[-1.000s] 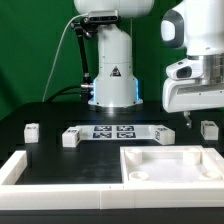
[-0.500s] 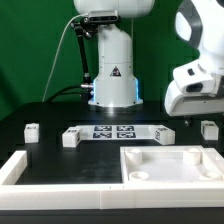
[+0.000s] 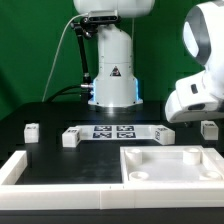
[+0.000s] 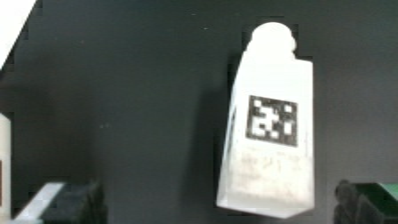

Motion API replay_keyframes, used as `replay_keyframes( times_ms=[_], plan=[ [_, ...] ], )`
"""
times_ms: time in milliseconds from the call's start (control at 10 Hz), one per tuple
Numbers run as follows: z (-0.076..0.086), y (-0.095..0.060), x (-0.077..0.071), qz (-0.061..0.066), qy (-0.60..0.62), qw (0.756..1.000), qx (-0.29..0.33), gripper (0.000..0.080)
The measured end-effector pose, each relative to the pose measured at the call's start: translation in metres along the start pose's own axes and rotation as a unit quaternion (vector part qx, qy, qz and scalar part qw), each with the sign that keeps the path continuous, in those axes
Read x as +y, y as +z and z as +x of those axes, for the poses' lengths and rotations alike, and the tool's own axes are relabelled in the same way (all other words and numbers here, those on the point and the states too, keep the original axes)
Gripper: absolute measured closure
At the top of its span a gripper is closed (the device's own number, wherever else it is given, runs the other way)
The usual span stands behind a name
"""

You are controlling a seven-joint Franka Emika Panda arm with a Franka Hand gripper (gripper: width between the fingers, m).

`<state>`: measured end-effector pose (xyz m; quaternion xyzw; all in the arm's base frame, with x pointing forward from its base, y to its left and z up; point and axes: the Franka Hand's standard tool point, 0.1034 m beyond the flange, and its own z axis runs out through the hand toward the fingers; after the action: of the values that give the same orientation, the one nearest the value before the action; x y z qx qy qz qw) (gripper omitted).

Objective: Assemble one leg

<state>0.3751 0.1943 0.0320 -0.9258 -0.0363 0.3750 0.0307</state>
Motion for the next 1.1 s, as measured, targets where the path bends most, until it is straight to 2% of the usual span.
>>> replay_keyframes(
  times_ms=[400, 900, 1100],
  plan=[
    [-0.004, 0.011, -0.008, -0.006, 0.015, 1.0, -0.01, 0.0151],
    [-0.015, 0.044, -0.008, -0.017, 0.017, 0.999, -0.027, 0.0151],
    [-0.015, 0.047, -0.012, -0.023, 0.038, 0.998, -0.034, 0.0151]
  ],
)
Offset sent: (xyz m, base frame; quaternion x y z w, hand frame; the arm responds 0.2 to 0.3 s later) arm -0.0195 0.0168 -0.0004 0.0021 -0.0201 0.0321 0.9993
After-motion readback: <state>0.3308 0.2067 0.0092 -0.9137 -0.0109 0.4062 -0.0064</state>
